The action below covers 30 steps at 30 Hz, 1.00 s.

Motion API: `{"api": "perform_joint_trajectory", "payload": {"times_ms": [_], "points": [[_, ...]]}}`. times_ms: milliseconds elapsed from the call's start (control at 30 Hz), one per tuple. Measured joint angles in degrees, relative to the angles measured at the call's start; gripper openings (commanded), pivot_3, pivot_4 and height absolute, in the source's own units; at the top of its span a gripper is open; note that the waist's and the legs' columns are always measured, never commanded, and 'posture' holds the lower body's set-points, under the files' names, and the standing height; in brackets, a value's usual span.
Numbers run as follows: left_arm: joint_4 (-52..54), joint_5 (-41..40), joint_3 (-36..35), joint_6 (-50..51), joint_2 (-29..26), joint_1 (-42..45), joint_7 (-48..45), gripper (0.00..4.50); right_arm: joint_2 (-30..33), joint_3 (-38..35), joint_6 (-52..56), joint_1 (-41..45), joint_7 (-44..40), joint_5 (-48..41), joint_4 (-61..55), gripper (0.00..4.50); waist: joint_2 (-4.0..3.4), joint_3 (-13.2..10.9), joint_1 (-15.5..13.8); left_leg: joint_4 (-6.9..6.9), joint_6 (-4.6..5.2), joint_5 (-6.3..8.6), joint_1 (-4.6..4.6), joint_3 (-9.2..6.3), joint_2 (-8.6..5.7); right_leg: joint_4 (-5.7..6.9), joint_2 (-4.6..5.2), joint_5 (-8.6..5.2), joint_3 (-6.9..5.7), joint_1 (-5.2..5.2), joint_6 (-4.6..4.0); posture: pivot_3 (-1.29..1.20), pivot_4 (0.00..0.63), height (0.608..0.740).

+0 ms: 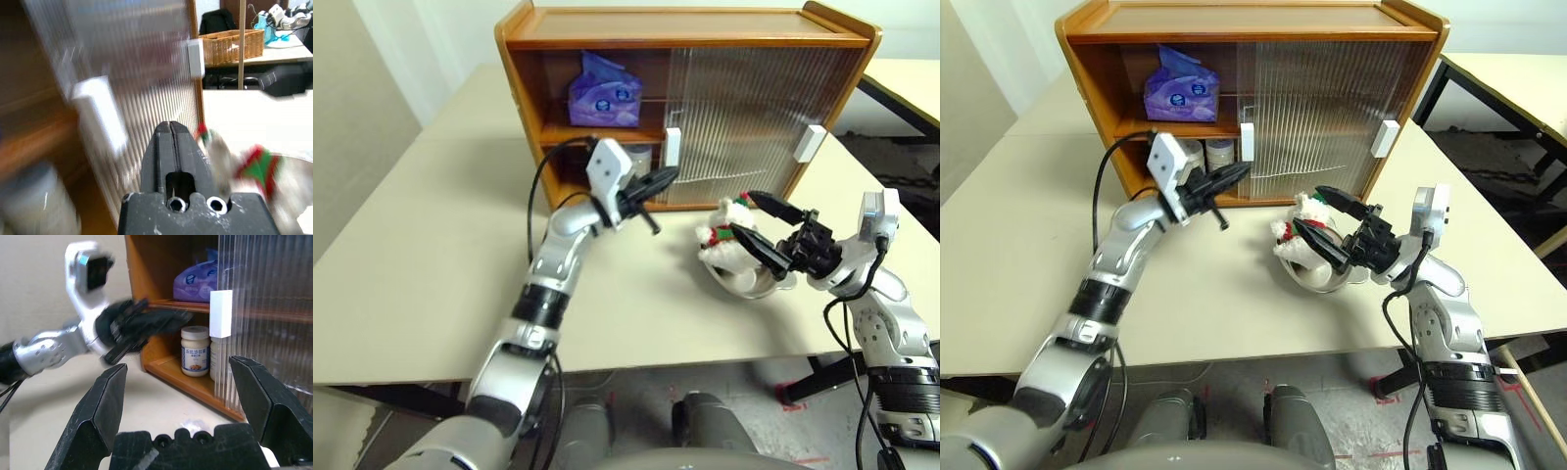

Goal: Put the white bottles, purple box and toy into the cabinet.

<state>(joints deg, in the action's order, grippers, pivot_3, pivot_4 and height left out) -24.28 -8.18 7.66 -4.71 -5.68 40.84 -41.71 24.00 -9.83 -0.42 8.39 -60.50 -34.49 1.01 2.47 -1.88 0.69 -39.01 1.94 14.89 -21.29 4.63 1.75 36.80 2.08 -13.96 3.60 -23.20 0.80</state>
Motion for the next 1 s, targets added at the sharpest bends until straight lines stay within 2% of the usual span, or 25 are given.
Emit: {"api": "perform_joint_trajectory", "payload": {"times_ms": [233,433,667,1000], "points": [[-18.91,4.62,0.8,-4.67,3.09,11.4,4.3,0.03,-0.12,-0.05,-0.57,-0.48,0.7,0.41,-0.68,4.5,-0.03,0.01,1.4,0.0,0.02,-0.01,-0.11,-0.04,0.0,-0.05,-0.09,-0.05,0.05,-0.08,0.04,-0.04,0.0,0.74],[-26.11,8.64,1.58,-5.69,3.23,16.64,8.49,0.03,-1.01,0.44,-1.0,-0.77,0.95,0.89,-1.02,4.5,-0.03,0.01,1.66,0.01,-0.01,0.01,-0.11,-0.04,0.02,-0.07,-0.09,-0.06,0.05,-0.09,0.06,-0.05,0.0,0.74],[-25.66,10.58,1.69,-5.39,1.91,16.33,10.39,0.03,-1.77,0.73,-1.26,-0.86,0.92,1.52,-1.02,4.5,-0.03,0.0,1.64,0.01,-0.03,0.02,-0.11,-0.03,0.03,-0.06,-0.07,-0.05,0.05,-0.1,0.06,-0.04,0.0,0.74],[-18.15,12.2,2.12,-1.34,-1.28,12.46,10.52,0.03,-1.69,0.73,-1.6,-0.33,-0.16,1.52,-0.63,4.5,-0.03,0.0,1.86,0.01,-0.06,0.03,-0.04,-0.01,0.04,0.03,-0.07,0.0,0.07,-0.1,0.03,0.0,0.0,0.74]]}}
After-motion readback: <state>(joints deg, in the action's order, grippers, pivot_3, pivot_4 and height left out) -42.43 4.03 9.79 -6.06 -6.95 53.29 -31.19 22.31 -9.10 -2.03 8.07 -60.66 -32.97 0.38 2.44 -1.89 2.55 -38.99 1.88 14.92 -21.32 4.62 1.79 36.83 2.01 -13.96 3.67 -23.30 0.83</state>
